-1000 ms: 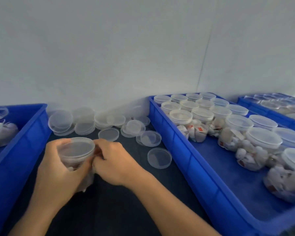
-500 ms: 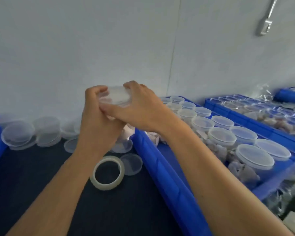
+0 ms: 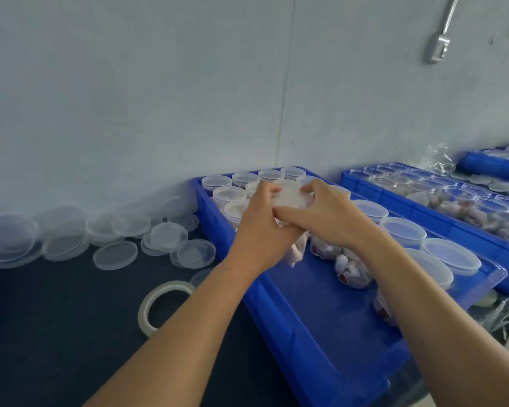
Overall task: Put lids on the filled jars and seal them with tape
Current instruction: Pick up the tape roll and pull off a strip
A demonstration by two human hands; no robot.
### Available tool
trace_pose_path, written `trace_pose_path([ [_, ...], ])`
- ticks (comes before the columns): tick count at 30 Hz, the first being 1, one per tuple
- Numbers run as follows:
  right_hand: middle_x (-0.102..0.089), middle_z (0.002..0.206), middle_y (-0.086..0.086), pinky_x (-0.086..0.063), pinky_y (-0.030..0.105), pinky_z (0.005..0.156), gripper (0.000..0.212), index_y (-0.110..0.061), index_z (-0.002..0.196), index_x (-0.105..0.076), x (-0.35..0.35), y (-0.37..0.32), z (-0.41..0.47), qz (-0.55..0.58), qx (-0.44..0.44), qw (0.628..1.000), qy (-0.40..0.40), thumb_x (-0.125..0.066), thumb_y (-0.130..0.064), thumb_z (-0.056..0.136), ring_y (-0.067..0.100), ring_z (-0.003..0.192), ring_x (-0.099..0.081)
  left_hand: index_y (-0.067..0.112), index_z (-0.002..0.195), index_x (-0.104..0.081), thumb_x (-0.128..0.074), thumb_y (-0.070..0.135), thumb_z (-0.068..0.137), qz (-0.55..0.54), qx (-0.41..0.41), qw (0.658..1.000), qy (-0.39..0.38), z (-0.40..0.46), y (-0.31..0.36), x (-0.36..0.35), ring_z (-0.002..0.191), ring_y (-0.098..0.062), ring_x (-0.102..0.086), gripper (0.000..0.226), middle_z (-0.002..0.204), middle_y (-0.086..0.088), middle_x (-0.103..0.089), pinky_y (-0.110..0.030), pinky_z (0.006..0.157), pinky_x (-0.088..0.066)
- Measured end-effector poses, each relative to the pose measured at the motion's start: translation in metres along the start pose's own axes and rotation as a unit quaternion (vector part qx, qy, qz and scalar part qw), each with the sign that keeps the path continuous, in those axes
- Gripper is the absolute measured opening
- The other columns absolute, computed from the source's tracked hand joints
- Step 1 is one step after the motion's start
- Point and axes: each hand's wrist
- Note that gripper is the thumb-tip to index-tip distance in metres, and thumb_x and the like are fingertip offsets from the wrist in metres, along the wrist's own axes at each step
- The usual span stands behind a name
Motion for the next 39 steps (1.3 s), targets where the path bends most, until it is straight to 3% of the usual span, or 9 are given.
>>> trace_pose_path([
  [4, -0.054, 0.091, -0.017, -0.037, 0.024, 0.060, 0.068, -0.025, 0.114, -0.052, -0.016, 0.021, 0.004, -0.061, -0.025, 0.996, -0.064, -0.073, -0.064, 0.063, -0.002, 0.081, -0.052, 0.028, 0.134, -0.042, -0.074, 0.052, 0.079, 0.158, 0.028, 0.986, -0.055, -0.004, -0.014, -0.005, 0.107, -0.020, -0.067, 0.069, 0.121, 0.005, -0.068, -0.045, 0.087, -0.059],
  [6, -0.055, 0.093, -0.014, -0.038, 0.024, 0.061, 0.062, -0.024, 0.115, -0.050, -0.022, 0.025, 0.006, -0.079, -0.033, 0.992, -0.093, -0.074, -0.062, 0.071, 0.001, 0.082, -0.054, 0.024, 0.134, -0.044, -0.075, 0.053, 0.083, 0.250, 0.032, 0.965, -0.071, -0.004, -0.015, -0.005, 0.111, -0.030, -0.065, 0.066, 0.126, -0.003, -0.065, -0.049, 0.089, -0.057],
  [11, -0.066, 0.112, 0.001, -0.048, 0.032, 0.073, 0.082, -0.016, 0.125, -0.054, -0.030, 0.023, 0.009, -0.086, -0.049, 0.986, -0.135, -0.061, -0.063, 0.058, 0.016, 0.094, -0.064, 0.016, 0.130, -0.047, -0.074, 0.047, 0.087, 0.303, 0.023, 0.950, -0.072, -0.002, -0.017, -0.007, 0.115, -0.035, -0.062, 0.059, 0.125, -0.013, -0.062, -0.048, 0.089, -0.056],
  [18, -0.054, 0.144, 0.012, -0.048, 0.040, 0.101, 0.060, -0.010, 0.138, -0.054, -0.037, 0.011, 0.011, -0.144, -0.030, 0.978, -0.150, -0.064, -0.047, 0.092, 0.027, 0.121, -0.057, 0.011, 0.126, -0.052, -0.082, 0.031, 0.081, 0.329, 0.016, 0.943, -0.051, -0.003, -0.023, -0.001, 0.117, -0.033, -0.052, 0.058, 0.122, -0.015, -0.057, -0.036, 0.086, -0.047],
  [21, -0.057, 0.140, 0.015, -0.043, 0.035, 0.093, 0.035, -0.013, 0.125, -0.057, -0.038, -0.006, 0.006, -0.169, -0.012, 0.970, -0.176, -0.057, -0.038, 0.100, 0.024, 0.112, -0.055, 0.014, 0.119, -0.056, -0.087, 0.031, 0.075, 0.321, 0.001, 0.946, -0.053, -0.005, -0.026, 0.009, 0.115, -0.029, -0.049, 0.056, 0.120, -0.012, -0.055, -0.037, 0.091, -0.051],
  [24, -0.062, 0.135, 0.016, -0.049, 0.039, 0.095, 0.041, -0.010, 0.128, -0.057, -0.040, -0.027, 0.004, -0.205, 0.011, 0.968, -0.147, -0.057, -0.037, 0.097, 0.031, 0.117, -0.061, 0.013, 0.124, -0.060, -0.081, 0.033, 0.082, 0.276, -0.019, 0.961, -0.026, -0.010, -0.027, 0.023, 0.118, -0.027, -0.053, 0.051, 0.127, -0.010, -0.057, -0.036, 0.094, -0.051],
  [31, -0.062, 0.125, 0.011, -0.050, 0.045, 0.096, 0.031, -0.014, 0.126, -0.060, -0.082, -0.115, -0.012, -0.139, 0.198, 0.968, -0.061, -0.052, -0.027, 0.098, 0.033, 0.115, -0.060, 0.022, 0.117, -0.060, -0.066, 0.024, 0.087, 0.215, 0.005, 0.971, 0.107, -0.042, -0.025, 0.107, 0.085, -0.011, -0.064, 0.031, 0.097, 0.009, -0.067, -0.028, 0.067, -0.044],
  [36, -0.071, 0.114, 0.000, -0.056, 0.047, 0.090, 0.023, -0.031, 0.115, -0.061, -0.159, -0.172, -0.056, -0.068, 0.249, 0.948, -0.187, -0.049, -0.044, 0.099, 0.029, 0.102, -0.066, 0.043, 0.101, -0.059, -0.067, 0.026, 0.086, 0.187, 0.101, 0.954, 0.213, -0.126, -0.055, 0.187, 0.088, -0.002, -0.067, 0.024, 0.097, 0.017, -0.071, -0.019, 0.074, -0.051],
  [39, -0.069, 0.115, -0.003, -0.054, 0.047, 0.091, 0.030, -0.039, 0.116, -0.060, -0.214, -0.176, -0.091, -0.084, 0.240, 0.925, -0.283, -0.043, -0.058, 0.100, 0.027, 0.105, -0.066, 0.028, 0.094, -0.068, -0.065, 0.015, 0.092, 0.169, 0.206, 0.936, 0.228, -0.183, -0.090, 0.214, 0.084, -0.007, -0.068, 0.013, 0.091, 0.009, -0.073, -0.029, 0.072, -0.056],
])
Point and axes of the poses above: each hand's wrist, its own z-axis towards the middle knuckle, its own x-axis out of the back of the hand, y = z × x
